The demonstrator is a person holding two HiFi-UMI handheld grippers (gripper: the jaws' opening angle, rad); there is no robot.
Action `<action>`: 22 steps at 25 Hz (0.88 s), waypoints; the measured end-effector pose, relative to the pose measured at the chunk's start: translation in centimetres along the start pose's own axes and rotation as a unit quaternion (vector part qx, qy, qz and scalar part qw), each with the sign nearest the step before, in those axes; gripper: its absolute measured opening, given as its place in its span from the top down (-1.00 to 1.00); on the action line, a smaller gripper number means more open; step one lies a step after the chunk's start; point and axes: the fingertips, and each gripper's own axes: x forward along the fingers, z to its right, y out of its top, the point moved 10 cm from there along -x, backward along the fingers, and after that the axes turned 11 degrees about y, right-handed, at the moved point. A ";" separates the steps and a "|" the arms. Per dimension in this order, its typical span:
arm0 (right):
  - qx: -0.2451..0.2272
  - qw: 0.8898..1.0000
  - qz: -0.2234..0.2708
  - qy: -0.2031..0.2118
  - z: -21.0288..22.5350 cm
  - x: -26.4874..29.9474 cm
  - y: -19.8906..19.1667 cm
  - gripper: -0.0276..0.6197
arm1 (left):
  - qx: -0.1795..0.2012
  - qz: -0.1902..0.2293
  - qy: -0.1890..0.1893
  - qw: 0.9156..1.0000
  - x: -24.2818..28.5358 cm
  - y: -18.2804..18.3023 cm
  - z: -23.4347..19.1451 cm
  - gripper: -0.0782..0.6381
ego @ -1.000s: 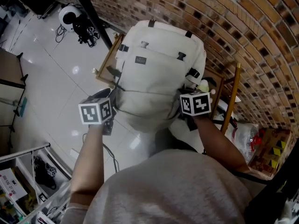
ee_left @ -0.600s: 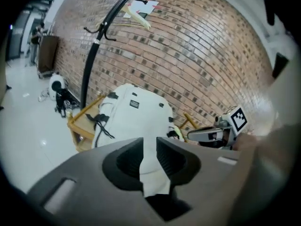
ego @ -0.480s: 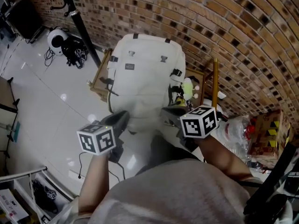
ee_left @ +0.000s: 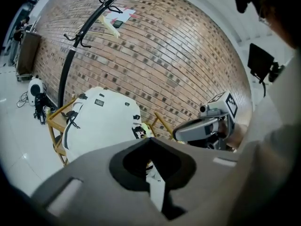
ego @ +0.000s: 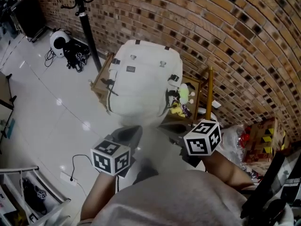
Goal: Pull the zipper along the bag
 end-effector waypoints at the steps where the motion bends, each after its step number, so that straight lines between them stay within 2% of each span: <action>1: -0.004 1.000 0.001 0.002 -0.4 -0.4 -0.5 0.91 | 0.003 -0.001 0.000 1.000 -0.2 -0.4 0.8 0.78; 5: -0.014 1.000 0.016 0.008 -2.5 -2.8 -4.3 0.91 | 0.012 -0.013 -0.001 1.000 -1.1 -3.5 5.2 0.78; 10: 0.009 0.998 0.048 0.036 -6.5 -7.9 -13.5 0.91 | 0.026 -0.021 0.000 0.999 -4.3 -9.5 13.1 0.78; 17: -0.020 0.995 0.088 0.036 -13.7 -15.1 -25.0 0.91 | 0.057 -0.013 0.002 0.998 -11.0 -18.0 24.9 0.78; 22: -0.025 0.996 0.073 0.044 -19.0 -18.5 -30.4 0.91 | 0.053 -0.018 0.032 0.998 -16.0 -22.6 30.9 0.78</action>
